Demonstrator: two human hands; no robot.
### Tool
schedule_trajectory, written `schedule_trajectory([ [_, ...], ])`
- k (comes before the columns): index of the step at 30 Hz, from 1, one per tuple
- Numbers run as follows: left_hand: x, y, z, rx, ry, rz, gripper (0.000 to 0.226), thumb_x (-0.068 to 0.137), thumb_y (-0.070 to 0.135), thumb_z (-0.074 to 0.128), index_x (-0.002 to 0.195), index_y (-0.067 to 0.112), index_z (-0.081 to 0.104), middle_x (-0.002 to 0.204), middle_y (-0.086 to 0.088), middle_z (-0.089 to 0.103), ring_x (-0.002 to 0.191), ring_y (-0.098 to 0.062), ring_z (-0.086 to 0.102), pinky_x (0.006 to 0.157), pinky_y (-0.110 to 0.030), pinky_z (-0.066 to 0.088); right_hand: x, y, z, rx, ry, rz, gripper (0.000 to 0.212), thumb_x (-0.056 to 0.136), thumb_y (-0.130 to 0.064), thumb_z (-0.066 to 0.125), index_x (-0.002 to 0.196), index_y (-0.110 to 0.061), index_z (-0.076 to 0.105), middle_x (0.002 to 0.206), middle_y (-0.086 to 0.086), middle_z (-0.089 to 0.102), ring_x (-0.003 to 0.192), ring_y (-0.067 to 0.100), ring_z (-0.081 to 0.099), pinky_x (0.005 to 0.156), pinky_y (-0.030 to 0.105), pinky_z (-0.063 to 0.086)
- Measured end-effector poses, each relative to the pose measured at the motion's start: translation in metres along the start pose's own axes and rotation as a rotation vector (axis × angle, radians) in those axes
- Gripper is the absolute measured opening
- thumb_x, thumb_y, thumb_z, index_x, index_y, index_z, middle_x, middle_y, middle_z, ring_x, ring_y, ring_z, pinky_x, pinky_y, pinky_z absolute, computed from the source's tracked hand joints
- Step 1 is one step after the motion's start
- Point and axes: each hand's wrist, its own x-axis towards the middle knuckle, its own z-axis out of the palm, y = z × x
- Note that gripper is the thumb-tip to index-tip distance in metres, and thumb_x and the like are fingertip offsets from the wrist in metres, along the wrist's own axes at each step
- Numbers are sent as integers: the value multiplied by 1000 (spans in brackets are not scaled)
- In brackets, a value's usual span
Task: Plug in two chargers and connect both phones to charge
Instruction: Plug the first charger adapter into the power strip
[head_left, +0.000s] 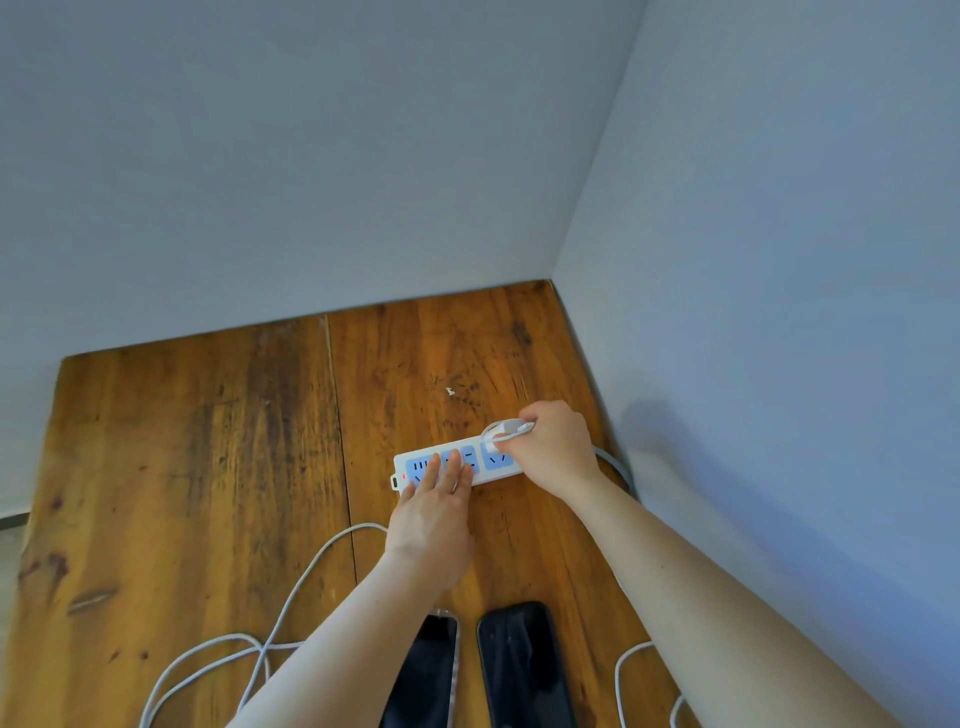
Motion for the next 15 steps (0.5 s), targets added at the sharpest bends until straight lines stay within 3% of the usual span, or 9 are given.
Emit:
schedule_trajectory([
  [8,0,-1,-2,-12,-8,6,78,94,23,50,151,20,-3,161,0,-9,146,-24,-10,116,-42,14,-7,-7,3,-66,20,23,44,78,-30,76,113,-10,61,108,9,69,85,18,70,44,10,43],
  [15,0,-3,-1,-22,-19,6,78,94,22,48,151,20,-4,161,1,-11,146,-23,-13,117,-42,11,-11,-21,8,-152,47,-2,40,79,-29,75,110,-8,60,107,11,67,88,23,68,54,17,50],
])
